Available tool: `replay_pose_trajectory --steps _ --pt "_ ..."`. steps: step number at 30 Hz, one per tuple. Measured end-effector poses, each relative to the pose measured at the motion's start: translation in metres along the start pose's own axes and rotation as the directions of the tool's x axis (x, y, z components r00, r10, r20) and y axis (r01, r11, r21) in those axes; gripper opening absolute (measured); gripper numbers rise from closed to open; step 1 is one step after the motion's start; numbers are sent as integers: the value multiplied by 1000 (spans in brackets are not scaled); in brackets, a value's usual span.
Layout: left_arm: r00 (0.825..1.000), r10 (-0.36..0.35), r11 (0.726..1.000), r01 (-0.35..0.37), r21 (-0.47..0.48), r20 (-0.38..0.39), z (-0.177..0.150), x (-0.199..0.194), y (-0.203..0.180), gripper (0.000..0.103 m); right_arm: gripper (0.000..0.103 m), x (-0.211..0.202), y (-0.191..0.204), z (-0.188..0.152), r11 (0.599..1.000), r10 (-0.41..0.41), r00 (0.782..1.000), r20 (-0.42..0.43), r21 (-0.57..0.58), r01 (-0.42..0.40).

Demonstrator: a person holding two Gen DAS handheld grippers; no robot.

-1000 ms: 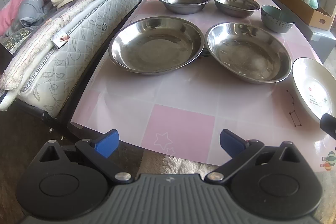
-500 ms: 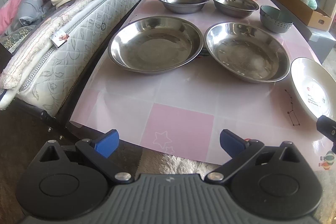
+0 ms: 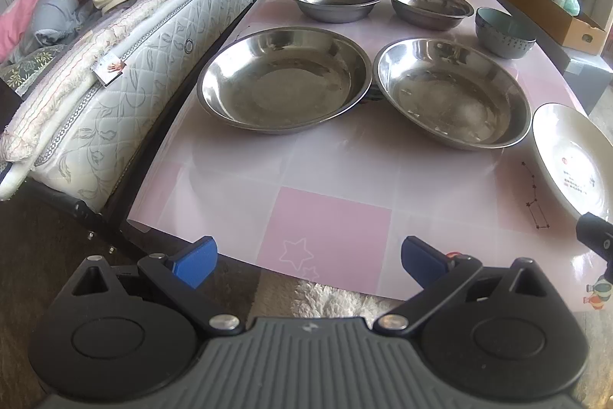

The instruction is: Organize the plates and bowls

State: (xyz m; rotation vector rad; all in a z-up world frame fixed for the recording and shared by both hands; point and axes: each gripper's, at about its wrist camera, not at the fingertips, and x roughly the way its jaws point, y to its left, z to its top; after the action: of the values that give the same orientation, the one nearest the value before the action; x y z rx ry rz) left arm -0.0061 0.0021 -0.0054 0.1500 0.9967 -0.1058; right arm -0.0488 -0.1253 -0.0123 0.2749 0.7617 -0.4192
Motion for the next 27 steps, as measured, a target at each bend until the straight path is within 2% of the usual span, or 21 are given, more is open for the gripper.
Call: replay_pose_trajectory --steps 27 --pt "1000 0 1000 0 2 -4 -1 3 0 103 102 4 2 0 1000 3 1000 -9 4 -3"
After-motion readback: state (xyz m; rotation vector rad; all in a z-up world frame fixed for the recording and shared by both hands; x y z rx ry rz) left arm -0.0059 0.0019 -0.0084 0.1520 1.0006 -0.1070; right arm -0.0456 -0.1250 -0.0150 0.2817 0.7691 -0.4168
